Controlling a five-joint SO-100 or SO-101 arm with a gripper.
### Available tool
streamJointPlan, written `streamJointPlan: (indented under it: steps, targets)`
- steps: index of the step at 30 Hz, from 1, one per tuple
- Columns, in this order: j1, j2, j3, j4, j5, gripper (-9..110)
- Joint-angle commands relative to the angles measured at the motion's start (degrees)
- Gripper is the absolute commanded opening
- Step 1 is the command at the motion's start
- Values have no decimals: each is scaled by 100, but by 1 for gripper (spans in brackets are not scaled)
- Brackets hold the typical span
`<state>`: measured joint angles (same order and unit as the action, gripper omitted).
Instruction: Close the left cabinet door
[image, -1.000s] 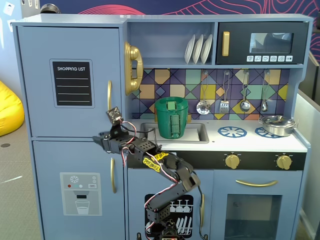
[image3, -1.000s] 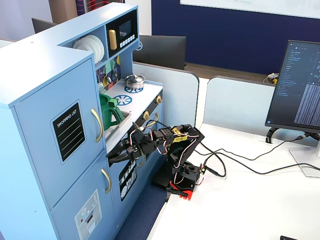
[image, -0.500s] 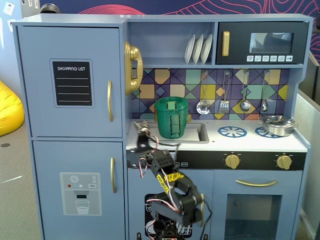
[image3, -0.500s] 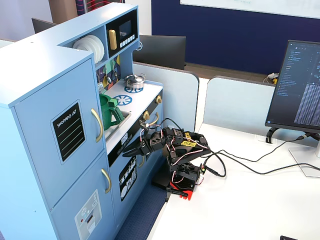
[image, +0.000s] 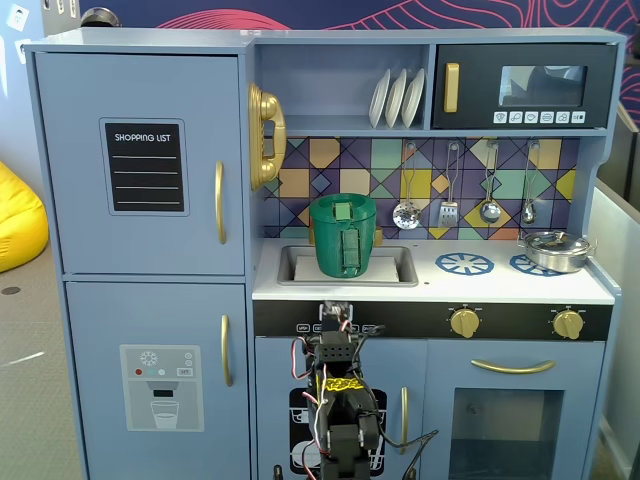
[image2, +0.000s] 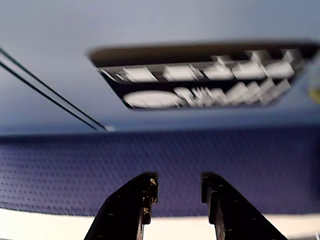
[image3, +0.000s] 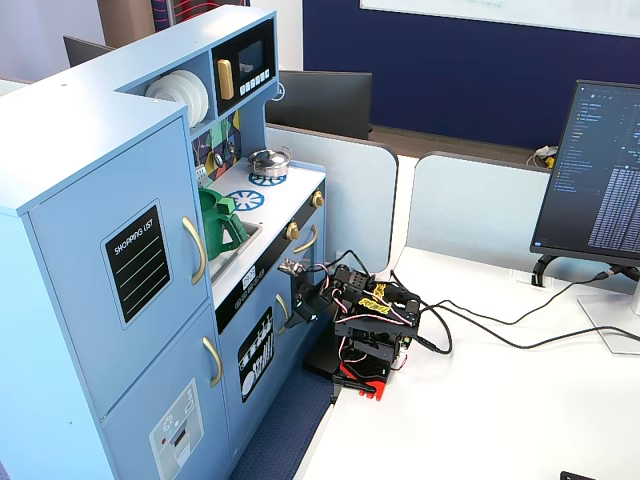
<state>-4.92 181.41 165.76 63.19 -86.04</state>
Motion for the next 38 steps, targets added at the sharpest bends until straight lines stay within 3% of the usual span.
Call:
streamJointPlan:
  steps: [1,8,13,38]
  targets:
    - [475,62,211,167,193,0]
    - [694,62,589,949,738,0]
    - [738,70,598,2399,308,0]
    - [809,70,598,2461,-70,1]
